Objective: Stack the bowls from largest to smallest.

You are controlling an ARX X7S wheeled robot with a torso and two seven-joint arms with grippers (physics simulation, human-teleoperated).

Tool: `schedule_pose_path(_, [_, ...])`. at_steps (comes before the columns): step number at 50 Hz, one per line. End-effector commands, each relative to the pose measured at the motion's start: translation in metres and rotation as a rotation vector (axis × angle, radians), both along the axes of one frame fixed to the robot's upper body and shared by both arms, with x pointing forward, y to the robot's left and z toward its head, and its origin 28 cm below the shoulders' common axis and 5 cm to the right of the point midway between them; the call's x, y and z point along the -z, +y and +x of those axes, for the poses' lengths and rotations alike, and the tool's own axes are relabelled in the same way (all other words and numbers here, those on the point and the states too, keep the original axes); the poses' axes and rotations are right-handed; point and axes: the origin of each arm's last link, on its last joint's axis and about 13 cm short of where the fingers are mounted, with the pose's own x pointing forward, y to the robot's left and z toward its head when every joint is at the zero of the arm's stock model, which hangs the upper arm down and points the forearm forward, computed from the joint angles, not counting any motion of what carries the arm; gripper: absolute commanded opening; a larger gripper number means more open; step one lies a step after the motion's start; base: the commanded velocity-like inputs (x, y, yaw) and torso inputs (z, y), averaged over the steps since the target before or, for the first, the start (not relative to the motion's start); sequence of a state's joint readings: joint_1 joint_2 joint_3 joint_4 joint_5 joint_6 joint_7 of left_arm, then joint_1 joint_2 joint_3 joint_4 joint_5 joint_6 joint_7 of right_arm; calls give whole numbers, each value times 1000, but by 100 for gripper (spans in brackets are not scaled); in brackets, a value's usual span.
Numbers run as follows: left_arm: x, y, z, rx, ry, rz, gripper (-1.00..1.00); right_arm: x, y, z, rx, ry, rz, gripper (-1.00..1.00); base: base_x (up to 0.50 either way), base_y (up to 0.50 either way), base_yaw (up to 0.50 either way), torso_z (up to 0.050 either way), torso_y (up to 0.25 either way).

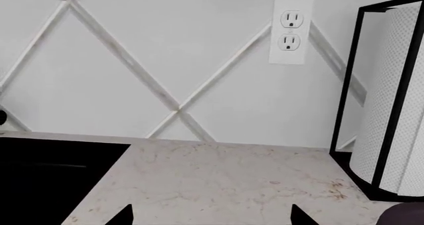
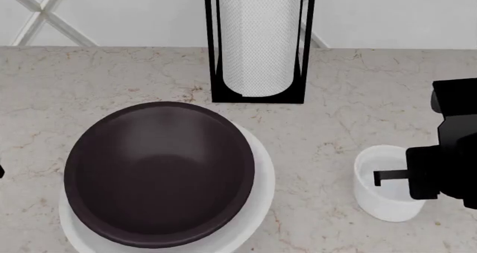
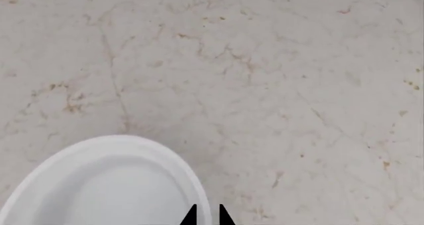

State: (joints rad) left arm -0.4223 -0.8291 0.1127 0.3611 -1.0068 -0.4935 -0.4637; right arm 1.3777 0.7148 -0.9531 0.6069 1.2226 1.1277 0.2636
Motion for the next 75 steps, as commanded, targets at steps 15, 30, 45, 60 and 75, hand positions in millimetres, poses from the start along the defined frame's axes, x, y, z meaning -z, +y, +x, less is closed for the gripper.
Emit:
schedule_pose_path(15, [-5, -5, 2, 14, -12, 3, 100, -26, 1, -9, -32, -53, -8, -100, 0, 0, 0, 0, 0])
schedule_pose_path(30, [-6, -4, 1, 13, -14, 1, 100, -37, 5, -8, -54, -76, -21, -100, 0, 0, 0, 0, 0])
schedule_pose_path(45, [-8, -5, 0, 20, -25, -6, 100, -65, 14, -12, -101, -123, -45, -100, 0, 0, 0, 0, 0])
schedule_pose_path(60, [-12, -7, -1, 26, -33, -8, 100, -89, 19, -21, -137, -192, -39, -100, 0, 0, 0, 1, 1])
schedule_pose_path(75, [-12, -4, -3, 17, -38, -14, 100, -135, 48, -29, -287, -350, 3, -100, 0, 0, 0, 0, 1])
